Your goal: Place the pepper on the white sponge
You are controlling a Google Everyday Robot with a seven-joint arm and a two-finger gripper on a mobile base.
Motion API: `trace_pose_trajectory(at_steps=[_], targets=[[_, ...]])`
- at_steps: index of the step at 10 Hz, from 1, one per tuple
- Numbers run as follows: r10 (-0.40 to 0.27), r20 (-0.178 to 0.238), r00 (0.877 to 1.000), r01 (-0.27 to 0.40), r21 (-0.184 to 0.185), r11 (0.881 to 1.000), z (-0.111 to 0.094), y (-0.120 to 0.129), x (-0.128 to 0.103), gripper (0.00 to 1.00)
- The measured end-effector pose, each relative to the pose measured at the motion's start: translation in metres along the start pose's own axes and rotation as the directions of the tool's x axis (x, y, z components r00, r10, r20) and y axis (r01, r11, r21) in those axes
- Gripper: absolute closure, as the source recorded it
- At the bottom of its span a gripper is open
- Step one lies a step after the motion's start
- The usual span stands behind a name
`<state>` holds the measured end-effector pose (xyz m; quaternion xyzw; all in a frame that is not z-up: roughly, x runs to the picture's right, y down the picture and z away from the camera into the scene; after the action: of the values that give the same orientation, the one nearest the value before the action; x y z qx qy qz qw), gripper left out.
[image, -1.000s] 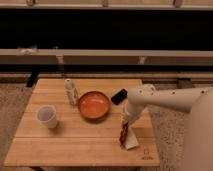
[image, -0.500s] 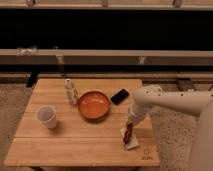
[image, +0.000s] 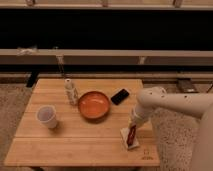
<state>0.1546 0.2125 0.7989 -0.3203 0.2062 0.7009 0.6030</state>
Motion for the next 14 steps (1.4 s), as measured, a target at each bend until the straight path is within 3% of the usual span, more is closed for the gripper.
trace_pose_trajectory(at_steps=[3, 4, 5, 6, 14], targets=[[-0.010, -0.015, 1.000, 0.010, -0.002, 1.000, 0.001, 0.000, 0.003, 0.73], [-0.025, -0.021, 0.999, 0.024, -0.010, 1.000, 0.001, 0.007, 0.005, 0.51], [-0.036, -0.024, 0.999, 0.035, -0.013, 0.999, 0.001, 0.012, 0.007, 0.37], [-0.042, -0.026, 0.999, 0.042, -0.014, 0.999, 0.002, 0.016, 0.008, 0.32], [-0.074, -0.050, 0.996, 0.074, -0.002, 0.997, 0.012, 0.032, 0.012, 0.30]])
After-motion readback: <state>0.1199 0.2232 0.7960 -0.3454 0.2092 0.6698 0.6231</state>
